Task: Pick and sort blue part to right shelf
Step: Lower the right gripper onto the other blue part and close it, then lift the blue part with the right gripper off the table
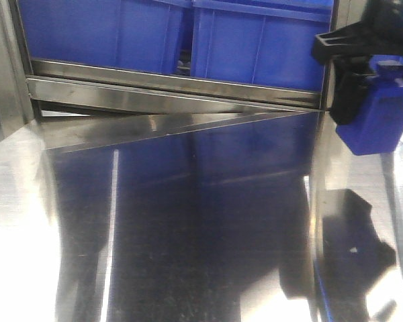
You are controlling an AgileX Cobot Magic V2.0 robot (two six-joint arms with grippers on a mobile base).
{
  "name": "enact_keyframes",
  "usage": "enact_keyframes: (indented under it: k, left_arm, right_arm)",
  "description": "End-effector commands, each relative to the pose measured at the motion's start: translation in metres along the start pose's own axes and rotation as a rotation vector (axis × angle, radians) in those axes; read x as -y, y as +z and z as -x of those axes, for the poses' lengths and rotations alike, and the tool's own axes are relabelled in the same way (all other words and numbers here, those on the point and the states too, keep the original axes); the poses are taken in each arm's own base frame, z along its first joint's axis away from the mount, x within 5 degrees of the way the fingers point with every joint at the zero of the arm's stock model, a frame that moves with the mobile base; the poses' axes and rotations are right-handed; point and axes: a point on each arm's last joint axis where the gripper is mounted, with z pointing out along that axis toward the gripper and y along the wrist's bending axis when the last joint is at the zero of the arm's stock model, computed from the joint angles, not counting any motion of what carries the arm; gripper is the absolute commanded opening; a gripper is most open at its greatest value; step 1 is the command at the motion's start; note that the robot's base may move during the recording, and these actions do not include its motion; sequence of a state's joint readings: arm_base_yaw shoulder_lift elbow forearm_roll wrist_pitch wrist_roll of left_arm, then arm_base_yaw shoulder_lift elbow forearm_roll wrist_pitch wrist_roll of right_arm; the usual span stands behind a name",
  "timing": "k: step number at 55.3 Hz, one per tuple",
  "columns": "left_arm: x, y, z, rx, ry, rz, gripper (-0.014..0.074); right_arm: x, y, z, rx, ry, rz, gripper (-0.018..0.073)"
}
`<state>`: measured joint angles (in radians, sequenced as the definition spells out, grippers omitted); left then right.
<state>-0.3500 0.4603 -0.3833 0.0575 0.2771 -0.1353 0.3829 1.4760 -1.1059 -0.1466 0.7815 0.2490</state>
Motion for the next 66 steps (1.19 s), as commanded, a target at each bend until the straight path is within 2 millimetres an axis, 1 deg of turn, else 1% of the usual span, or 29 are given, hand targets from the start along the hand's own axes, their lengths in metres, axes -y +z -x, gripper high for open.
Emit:
enact_keyframes:
  k: [1,8,17,22,28,30,38,46,54,66]
  left_arm:
    - [-0.001,-0.01,0.016,0.119,0.005,0.013,0.025]
    - [-0.003,-0.018,0.019,0.165,0.001,0.032,0.025]
    - [-0.003,-0.019,0.019,0.172,0.001,0.033,0.025]
    - [-0.003,-0.019,0.019,0.175,0.001,0.033,0.025]
    - [-0.003,-0.019,0.02,0.183,0.001,0.032,0.025]
    - [-0.003,-0.019,0.02,0.185,0.001,0.032,0.025]
    - [-0.003,-0.02,0.021,0.192,0.002,0.031,0.025]
    - [-0.003,-0.02,0.021,0.192,0.002,0.031,0.025]
    - [-0.003,-0.02,0.021,0.192,0.002,0.031,0.025]
    - [-0.003,-0.019,0.02,0.191,0.002,0.031,0.025]
  right_arm:
    - [0.006,-0.031,-0.002,0.183,-0.049,0.01,0.0185]
    - [0.01,-0.05,-0.022,0.305,-0.079,0.019,0.0185]
    - [0.017,-0.082,-0.054,0.49,-0.089,0.042,0.0185]
    - [0.021,-0.101,-0.075,0.609,-0.086,0.06,0.0185]
    - [0.025,-0.117,-0.099,0.73,-0.092,0.07,0.0185]
    - [0.027,-0.127,-0.109,0.792,-0.095,0.072,0.0185]
    - [0.033,-0.146,-0.139,0.938,-0.105,0.069,0.0185]
    - [0.038,-0.163,-0.163,1.066,-0.101,0.069,0.0185]
    - [0.041,-0.173,-0.177,1.139,-0.102,0.06,0.0185]
    - [0.042,-0.175,-0.178,1.149,-0.109,0.051,0.0185]
